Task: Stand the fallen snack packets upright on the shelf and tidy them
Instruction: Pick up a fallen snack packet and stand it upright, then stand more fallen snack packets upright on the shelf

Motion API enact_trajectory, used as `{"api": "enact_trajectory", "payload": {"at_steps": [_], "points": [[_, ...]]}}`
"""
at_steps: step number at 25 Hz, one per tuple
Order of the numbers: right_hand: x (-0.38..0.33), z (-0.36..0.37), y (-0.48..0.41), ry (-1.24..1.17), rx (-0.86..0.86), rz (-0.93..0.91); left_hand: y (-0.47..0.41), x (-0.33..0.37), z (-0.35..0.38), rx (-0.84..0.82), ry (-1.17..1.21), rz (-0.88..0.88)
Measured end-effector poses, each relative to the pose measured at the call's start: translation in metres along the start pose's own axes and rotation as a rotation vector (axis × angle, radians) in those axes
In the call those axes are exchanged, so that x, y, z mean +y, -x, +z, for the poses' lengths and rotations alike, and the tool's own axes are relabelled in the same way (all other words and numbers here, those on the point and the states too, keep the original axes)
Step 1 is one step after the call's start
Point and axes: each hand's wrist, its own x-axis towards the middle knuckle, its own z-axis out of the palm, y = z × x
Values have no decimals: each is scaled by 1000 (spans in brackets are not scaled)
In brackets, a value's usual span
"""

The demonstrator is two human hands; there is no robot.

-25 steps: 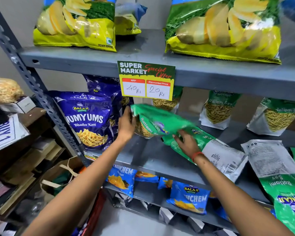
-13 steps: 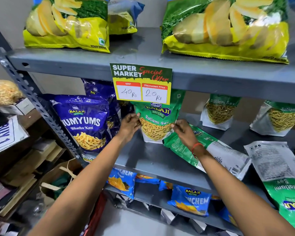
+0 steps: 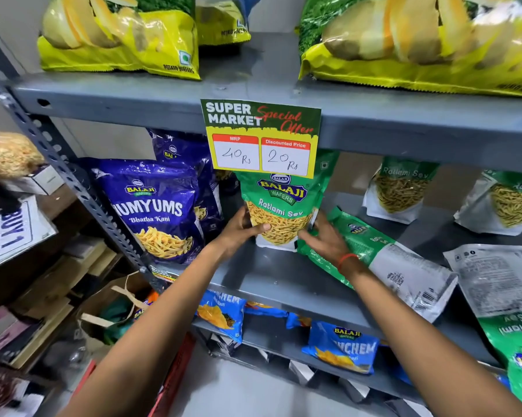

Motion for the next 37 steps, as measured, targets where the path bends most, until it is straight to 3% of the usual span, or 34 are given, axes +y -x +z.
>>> {"api": "enact_trajectory", "payload": {"at_steps": [5, 8, 15, 19, 22, 25, 28, 31, 37], "points": [[-11, 18, 27, 80, 42, -69, 35, -18, -13, 88, -50, 12], [-20, 32, 48, 71, 37, 3, 52, -32, -22, 95, -14, -16], [-23, 39, 74, 115, 118, 84, 67, -30, -17, 29, 2, -87], [-21, 35, 76, 95, 103, 38, 70, -27, -7, 7, 0, -66], [-15, 20, 80, 96, 101, -67, 78, -26, 18, 168, -54, 11], [16, -8, 83, 466, 154, -161, 91, -27, 51, 328, -48, -37], [54, -33, 94, 890, 50, -133, 104, -29, 95, 445, -70, -87], [66, -39, 106, 976, 47, -155, 115, -30, 135, 478, -51, -123], [67, -54, 119, 867, 319, -385, 108, -28, 205, 506, 40, -151]]}}
